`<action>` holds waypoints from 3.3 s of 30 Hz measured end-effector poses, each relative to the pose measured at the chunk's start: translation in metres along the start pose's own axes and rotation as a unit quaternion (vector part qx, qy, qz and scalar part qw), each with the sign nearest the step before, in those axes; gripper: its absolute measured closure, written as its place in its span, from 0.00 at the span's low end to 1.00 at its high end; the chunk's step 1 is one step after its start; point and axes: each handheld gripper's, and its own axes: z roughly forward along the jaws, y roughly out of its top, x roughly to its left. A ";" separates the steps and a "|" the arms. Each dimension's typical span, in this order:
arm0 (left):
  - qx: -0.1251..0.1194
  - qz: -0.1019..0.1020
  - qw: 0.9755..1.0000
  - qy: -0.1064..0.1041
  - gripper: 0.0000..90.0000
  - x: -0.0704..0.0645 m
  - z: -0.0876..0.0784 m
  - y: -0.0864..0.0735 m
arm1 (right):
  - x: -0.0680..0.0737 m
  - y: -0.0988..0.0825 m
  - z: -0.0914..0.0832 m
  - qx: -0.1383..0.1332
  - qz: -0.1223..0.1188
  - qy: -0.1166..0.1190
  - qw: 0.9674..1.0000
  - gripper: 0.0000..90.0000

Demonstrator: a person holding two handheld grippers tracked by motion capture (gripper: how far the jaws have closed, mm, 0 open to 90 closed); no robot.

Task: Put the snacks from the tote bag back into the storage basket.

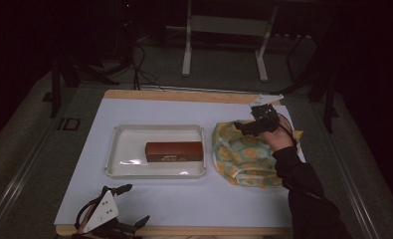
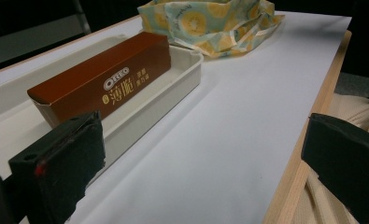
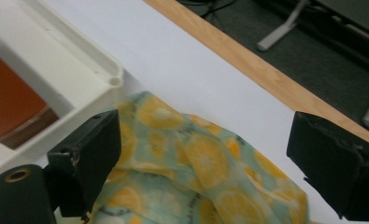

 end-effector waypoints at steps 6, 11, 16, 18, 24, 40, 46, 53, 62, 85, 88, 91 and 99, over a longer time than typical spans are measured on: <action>0.001 -0.001 1.000 0.001 0.00 0.000 0.000 0.000 | -0.003 -0.016 -0.006 -0.005 0.007 -0.009 1.000 0.11; 0.001 -0.002 1.000 0.001 0.00 0.000 0.000 0.000 | -0.001 -0.030 -0.014 -0.020 0.020 -0.026 0.999 0.11; 0.001 -0.001 1.000 0.001 0.00 0.000 0.000 0.000 | 0.005 -0.045 -0.019 -0.031 0.023 -0.045 0.998 0.11; 0.001 -0.001 1.000 0.001 0.00 0.000 0.000 0.000 | 0.008 -0.051 -0.021 -0.035 0.027 -0.045 0.998 0.11; 0.001 -0.002 1.000 0.000 0.00 0.000 0.000 0.000 | 0.018 -0.071 -0.027 -0.055 0.041 -0.065 0.996 0.11; 0.000 0.001 1.000 0.000 0.00 -0.001 0.000 0.000 | 0.032 -0.124 -0.048 -0.098 0.097 -0.142 0.980 0.11; 0.000 0.002 1.000 0.000 0.00 -0.001 0.000 0.001 | 0.035 -0.134 -0.058 -0.103 0.108 -0.143 0.978 0.11; -0.001 0.002 1.000 -0.001 0.00 -0.001 0.000 0.001 | 0.041 -0.144 -0.071 -0.112 0.112 -0.152 0.976 0.11; -0.001 0.004 1.000 -0.002 0.00 -0.001 0.000 0.001 | 0.054 -0.160 -0.080 -0.116 0.117 -0.164 0.973 0.11; 0.003 0.007 1.000 -0.010 0.00 -0.001 0.001 0.001 | 0.061 -0.183 -0.091 -0.135 0.123 -0.174 0.968 0.11; 0.002 0.006 1.000 -0.011 0.00 -0.001 0.001 0.001 | 0.062 -0.183 -0.091 -0.142 0.121 -0.177 0.966 0.11; 0.001 0.006 1.000 -0.010 0.00 -0.002 0.001 0.001 | 0.063 -0.183 -0.090 -0.142 0.120 -0.175 0.967 0.11; 0.001 0.007 1.000 -0.010 0.00 -0.002 0.000 0.001 | 0.063 -0.183 -0.091 -0.146 0.121 -0.179 0.966 0.11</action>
